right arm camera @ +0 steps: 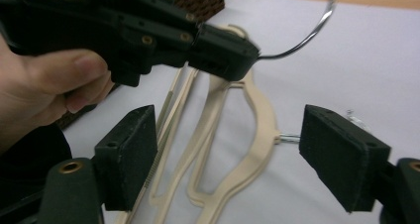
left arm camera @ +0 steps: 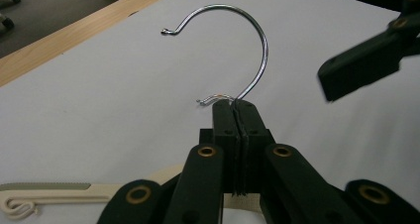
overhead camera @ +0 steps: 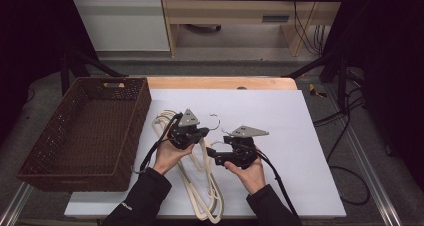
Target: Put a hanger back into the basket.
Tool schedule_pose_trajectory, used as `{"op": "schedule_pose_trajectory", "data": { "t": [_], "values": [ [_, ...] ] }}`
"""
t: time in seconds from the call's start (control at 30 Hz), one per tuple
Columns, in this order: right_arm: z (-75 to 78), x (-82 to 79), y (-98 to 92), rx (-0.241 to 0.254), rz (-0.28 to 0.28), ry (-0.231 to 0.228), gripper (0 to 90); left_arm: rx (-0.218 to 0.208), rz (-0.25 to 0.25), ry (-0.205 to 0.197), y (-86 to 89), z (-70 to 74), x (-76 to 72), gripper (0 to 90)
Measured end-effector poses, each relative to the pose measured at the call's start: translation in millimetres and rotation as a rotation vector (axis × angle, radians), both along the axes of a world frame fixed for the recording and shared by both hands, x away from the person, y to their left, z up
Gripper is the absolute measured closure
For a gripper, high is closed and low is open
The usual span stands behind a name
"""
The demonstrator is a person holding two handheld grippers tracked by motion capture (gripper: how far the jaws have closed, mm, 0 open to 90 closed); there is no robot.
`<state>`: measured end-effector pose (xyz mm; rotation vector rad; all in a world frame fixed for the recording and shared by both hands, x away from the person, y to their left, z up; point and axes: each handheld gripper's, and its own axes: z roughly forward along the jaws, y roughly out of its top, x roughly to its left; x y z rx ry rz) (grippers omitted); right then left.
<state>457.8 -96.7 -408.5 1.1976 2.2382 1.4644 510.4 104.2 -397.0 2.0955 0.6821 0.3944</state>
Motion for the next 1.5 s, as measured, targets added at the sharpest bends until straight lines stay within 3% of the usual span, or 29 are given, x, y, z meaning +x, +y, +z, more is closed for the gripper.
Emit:
{"op": "schedule_pose_trajectory", "data": {
  "t": [0.17,0.3,0.37,0.67,1.0,1.1,1.3,1.5],
  "values": [
    [-15.3,7.4,18.9,-0.010,0.005,0.050,34.4,-0.005,0.003,-0.003,1.2,0.1,-1.5,88.6],
    [-19.4,9.7,21.0,-0.006,0.010,0.060,41.0,-0.001,-0.002,-0.010,2.1,0.1,-2.0,88.6],
    [-21.6,11.3,21.5,0.012,0.006,0.087,49.0,-0.006,0.000,-0.012,2.9,0.5,-2.7,88.6],
    [-26.9,15.1,25.3,0.049,0.041,0.144,68.7,-0.008,0.003,-0.005,2.8,0.3,-4.1,88.6],
    [-31.4,21.1,26.7,0.098,0.077,0.189,75.7,-0.020,0.004,0.005,5.7,-0.1,-5.1,88.3],
    [-29.6,21.7,26.0,0.145,0.065,0.253,78.2,-0.035,0.010,0.011,9.2,3.4,-6.1,87.6],
    [-26.4,21.2,24.8,0.198,0.062,0.298,81.2,-0.062,0.014,-0.002,25.1,16.8,-10.9,69.8],
    [-22.5,17.9,25.5,0.240,0.062,0.340,84.3,-0.099,0.051,-0.048,44.1,32.9,-20.9,46.9]
  ]
}}
